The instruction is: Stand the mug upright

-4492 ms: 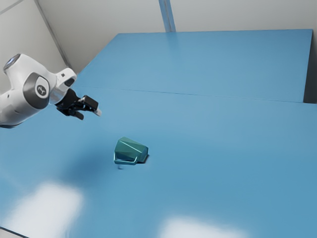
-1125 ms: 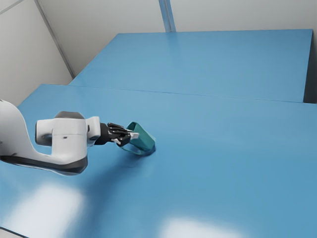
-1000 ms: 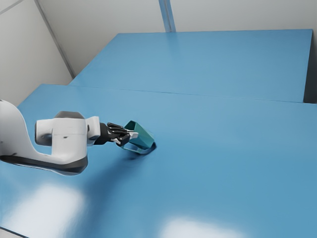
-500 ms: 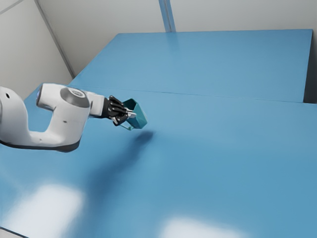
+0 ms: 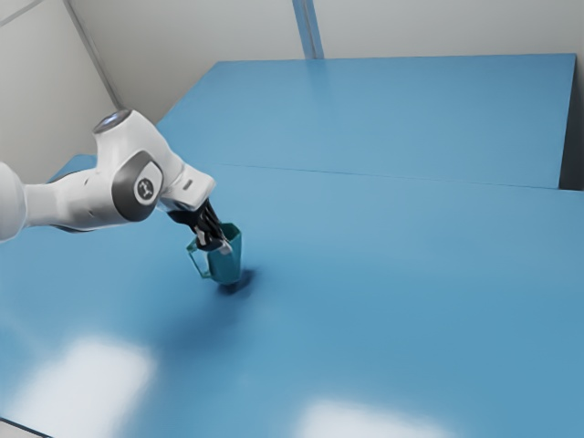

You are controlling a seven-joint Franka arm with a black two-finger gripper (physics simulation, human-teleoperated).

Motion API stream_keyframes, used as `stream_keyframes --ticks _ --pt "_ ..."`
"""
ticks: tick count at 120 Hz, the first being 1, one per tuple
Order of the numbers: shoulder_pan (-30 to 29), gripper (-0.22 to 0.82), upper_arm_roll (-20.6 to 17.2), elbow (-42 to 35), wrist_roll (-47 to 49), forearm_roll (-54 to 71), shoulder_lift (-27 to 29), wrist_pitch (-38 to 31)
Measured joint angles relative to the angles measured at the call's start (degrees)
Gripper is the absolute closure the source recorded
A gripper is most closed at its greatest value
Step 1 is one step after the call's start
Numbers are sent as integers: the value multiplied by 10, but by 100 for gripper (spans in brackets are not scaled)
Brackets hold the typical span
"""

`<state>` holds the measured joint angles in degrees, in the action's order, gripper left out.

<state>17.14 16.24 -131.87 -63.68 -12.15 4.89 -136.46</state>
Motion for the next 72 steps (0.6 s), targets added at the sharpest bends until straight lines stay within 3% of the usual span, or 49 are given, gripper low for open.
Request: stream_keyframes --ticks 33,72 --pt "-1 79 0 -10 184 57 -5 -39" --pt "-2 79 -1 -11 318 65 -28 -87"
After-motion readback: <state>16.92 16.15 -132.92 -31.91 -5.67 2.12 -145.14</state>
